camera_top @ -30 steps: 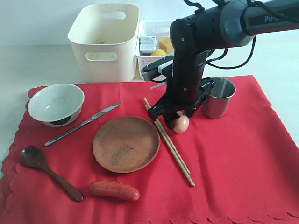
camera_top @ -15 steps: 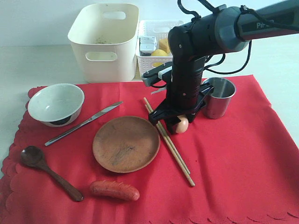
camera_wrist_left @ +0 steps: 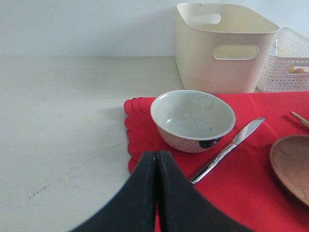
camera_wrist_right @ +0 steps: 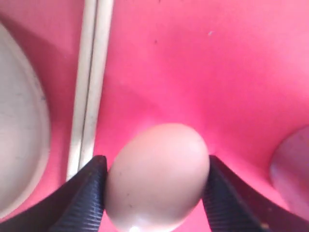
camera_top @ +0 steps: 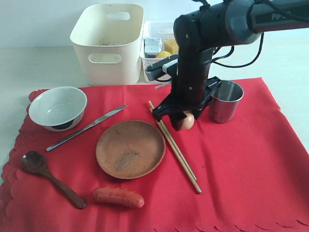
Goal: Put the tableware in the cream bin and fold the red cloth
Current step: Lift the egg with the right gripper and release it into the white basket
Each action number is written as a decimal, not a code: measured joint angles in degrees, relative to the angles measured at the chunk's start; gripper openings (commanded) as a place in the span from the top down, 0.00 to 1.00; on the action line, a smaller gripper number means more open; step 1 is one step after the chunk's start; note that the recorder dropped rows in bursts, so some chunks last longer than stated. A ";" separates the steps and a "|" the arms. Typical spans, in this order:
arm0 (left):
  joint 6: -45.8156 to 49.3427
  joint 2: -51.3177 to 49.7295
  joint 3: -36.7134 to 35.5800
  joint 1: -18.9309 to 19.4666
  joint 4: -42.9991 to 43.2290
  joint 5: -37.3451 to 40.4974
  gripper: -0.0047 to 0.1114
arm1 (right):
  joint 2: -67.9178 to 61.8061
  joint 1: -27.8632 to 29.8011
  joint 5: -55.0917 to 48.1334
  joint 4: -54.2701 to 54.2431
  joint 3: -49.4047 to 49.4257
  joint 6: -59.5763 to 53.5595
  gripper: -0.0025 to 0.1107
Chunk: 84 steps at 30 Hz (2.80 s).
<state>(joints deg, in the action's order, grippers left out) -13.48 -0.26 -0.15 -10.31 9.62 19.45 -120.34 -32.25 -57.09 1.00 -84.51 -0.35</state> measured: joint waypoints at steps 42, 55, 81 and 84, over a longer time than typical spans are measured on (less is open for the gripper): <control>0.00 0.00 0.00 0.00 0.00 0.00 0.95 | -15.66 10.61 12.07 -5.28 -34.85 -3.94 0.75; 0.00 0.00 0.00 0.00 0.00 0.00 0.95 | -16.33 10.61 12.47 -4.05 -35.51 -4.12 0.27; 0.00 0.00 0.00 0.00 0.00 0.00 0.95 | -2.82 10.61 -12.68 -13.00 -33.80 -4.78 0.41; 0.00 0.00 0.00 0.00 0.00 0.00 0.95 | -0.57 9.96 -12.80 -13.28 -30.36 -4.33 0.41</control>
<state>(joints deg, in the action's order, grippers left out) -13.48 -0.26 -0.15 -10.31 9.62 19.45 -120.92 -22.29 -69.89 -12.28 -114.87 -4.69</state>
